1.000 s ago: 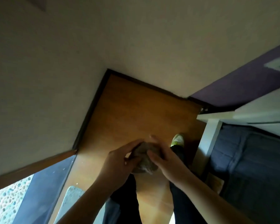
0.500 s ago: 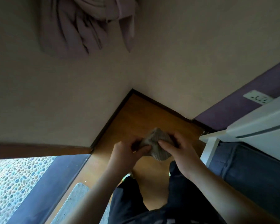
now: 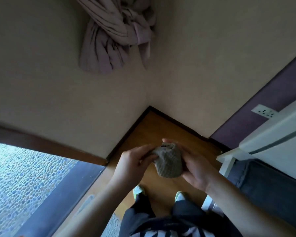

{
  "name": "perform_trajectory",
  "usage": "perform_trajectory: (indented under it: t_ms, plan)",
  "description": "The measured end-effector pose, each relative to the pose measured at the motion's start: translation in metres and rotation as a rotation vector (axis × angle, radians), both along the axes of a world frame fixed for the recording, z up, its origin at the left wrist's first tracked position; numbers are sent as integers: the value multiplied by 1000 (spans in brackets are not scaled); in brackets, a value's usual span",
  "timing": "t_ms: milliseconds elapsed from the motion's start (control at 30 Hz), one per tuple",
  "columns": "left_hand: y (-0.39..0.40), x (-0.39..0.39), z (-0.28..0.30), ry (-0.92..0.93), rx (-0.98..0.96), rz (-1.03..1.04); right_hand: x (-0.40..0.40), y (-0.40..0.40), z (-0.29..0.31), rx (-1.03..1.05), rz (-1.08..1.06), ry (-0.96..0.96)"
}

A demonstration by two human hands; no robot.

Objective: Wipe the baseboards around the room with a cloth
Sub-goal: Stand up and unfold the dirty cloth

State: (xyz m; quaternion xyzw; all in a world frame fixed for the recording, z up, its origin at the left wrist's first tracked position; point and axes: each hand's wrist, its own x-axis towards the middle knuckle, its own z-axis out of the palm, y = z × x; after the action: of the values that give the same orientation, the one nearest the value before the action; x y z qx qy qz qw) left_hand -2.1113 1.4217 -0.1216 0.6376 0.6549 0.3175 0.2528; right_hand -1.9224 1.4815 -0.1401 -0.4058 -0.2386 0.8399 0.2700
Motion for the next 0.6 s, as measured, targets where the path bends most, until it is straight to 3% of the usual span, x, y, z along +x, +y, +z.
perform_trajectory:
  t_ms: [200,433,500,600]
  plan:
    - [-6,27,9,-48,40,134,19,-1,1,-92,88,96]
    - [-28,16,17,-159,-64,293,-1,2,5,-107,125,48]
    - [-38,6,17,-307,-123,377,-9,2,7,-60,134,24]
    - [-54,-9,21,-709,-201,517,-21,3,12,9,153,-14]
